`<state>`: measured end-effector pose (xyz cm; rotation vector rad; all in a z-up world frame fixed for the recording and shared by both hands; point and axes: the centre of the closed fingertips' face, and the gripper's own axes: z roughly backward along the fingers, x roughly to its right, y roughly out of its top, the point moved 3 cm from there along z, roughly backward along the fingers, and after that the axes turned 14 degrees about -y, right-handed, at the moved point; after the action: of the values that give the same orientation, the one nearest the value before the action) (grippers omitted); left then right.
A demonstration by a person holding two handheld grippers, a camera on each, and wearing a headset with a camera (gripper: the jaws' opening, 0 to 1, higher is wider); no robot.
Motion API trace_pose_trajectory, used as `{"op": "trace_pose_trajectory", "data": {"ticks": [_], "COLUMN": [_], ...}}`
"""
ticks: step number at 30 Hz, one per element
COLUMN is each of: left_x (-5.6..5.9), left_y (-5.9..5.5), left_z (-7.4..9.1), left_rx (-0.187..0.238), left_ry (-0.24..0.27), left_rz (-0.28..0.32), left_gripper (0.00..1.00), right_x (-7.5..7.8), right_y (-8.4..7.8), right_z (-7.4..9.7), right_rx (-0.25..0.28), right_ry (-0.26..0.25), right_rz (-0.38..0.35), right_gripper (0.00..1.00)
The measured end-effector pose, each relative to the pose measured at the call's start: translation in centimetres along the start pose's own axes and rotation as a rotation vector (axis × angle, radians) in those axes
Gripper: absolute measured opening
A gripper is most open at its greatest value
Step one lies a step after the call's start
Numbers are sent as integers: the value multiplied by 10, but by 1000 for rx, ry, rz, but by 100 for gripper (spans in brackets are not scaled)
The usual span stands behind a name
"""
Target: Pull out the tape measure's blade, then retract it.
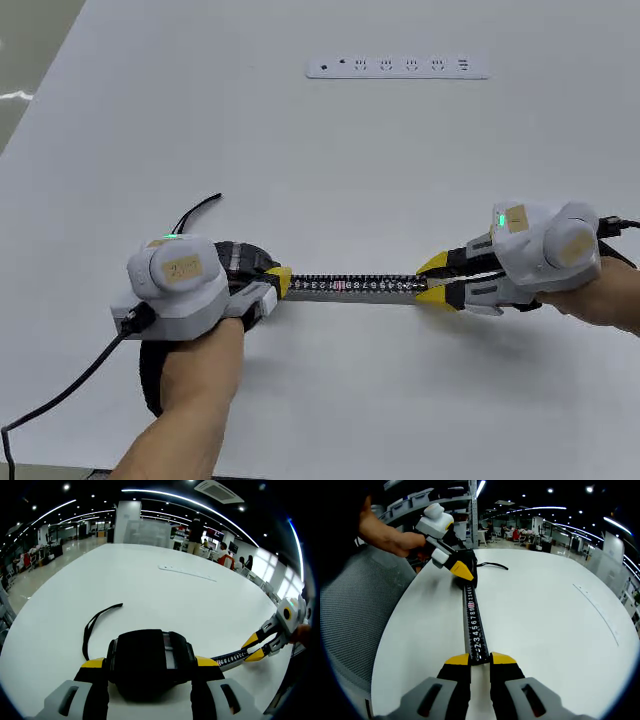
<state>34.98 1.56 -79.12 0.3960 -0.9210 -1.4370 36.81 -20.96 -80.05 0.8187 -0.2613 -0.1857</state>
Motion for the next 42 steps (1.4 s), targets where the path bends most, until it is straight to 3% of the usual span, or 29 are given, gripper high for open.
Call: {"op": "trace_pose_trajectory", "data": {"ticks": [26, 42], "left_x": [0, 0], "left_y": [0, 0], "left_z": [-1, 0], "left_rx": [-5, -4], "left_ry": [-5, -9], "left_rz": [3, 10], "left_gripper": [63, 64], "right_x": [-7, -15], "right_y": [15, 32], "right_z": [-25, -42], "right_rx": [25, 39], "right_ry": [20, 30], "right_rz": [-17, -22], "right_gripper": [12, 12]}}
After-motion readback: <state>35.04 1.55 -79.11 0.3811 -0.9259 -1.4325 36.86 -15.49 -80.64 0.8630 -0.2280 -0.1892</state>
